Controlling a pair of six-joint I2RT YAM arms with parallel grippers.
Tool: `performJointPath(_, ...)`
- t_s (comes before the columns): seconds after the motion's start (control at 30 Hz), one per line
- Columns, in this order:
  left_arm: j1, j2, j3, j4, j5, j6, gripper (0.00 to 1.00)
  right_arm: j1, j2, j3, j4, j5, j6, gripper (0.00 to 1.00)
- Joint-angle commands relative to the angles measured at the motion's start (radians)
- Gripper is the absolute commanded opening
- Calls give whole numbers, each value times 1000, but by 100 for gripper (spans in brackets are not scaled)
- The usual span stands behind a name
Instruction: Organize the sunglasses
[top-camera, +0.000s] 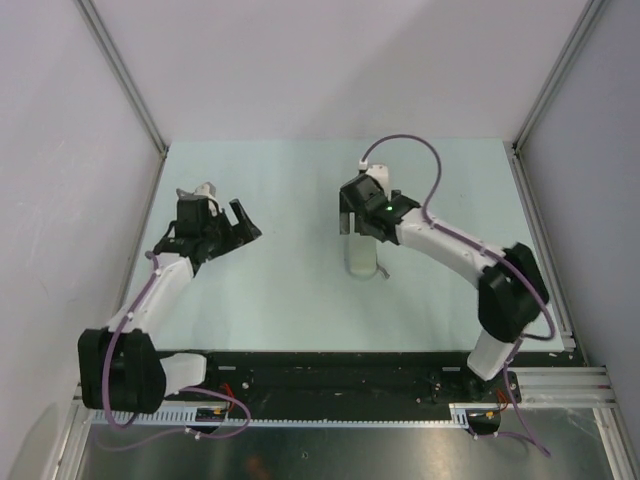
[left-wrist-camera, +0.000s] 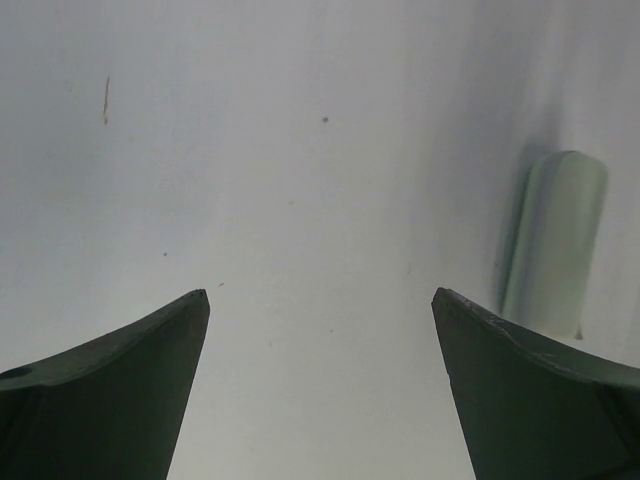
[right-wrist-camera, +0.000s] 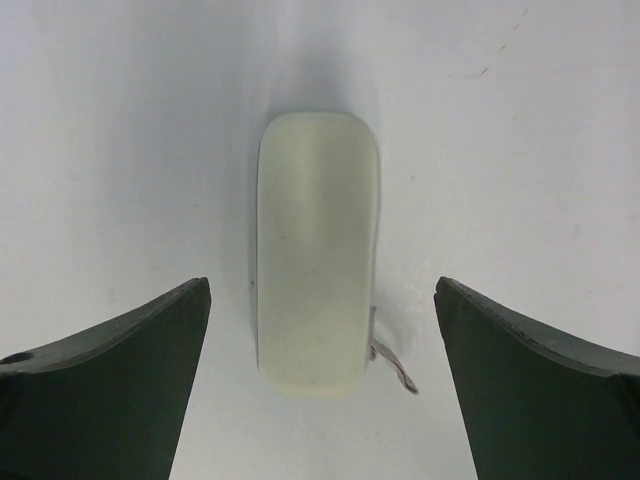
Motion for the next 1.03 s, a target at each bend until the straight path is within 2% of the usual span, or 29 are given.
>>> performJointPath(0.0, -16, -110, 84, -4, -1, 55, 100, -7, -192, -1, -103, 39, -25, 100)
performJointPath(0.13, -17, -173, 142, -50, 13, 80, 100, -39, -398, -39, -158, 74, -28, 100)
performJointPath(0.17, -17, -185, 170, -69, -2, 80, 100, -48, -488, -45, -163, 80, -26, 100)
performJointPath(0.23, -16, -213, 226, -95, -63, 80, 100, -74, -566, -64, -179, 103, -26, 100)
performJointPath(0.33, -17, -212, 333, -145, -84, 101, 100, -110, -709, -64, -207, 111, -16, 99)
performJointPath(0.5, -17, -179, 492, -242, 45, 163, 100, -165, -864, -62, -224, 58, -6, 99)
performJointPath(0.67, -17, -172, 664, -302, 114, 213, 100, -205, -894, -35, -207, -47, -48, 100)
performJointPath(0.8, -16, -156, 691, -308, 200, 203, 100, -219, -887, -21, -203, -85, -52, 100)
performJointPath(1.0, -17, -164, 684, -307, 173, 203, 100, -234, -868, -21, -192, -107, -54, 100)
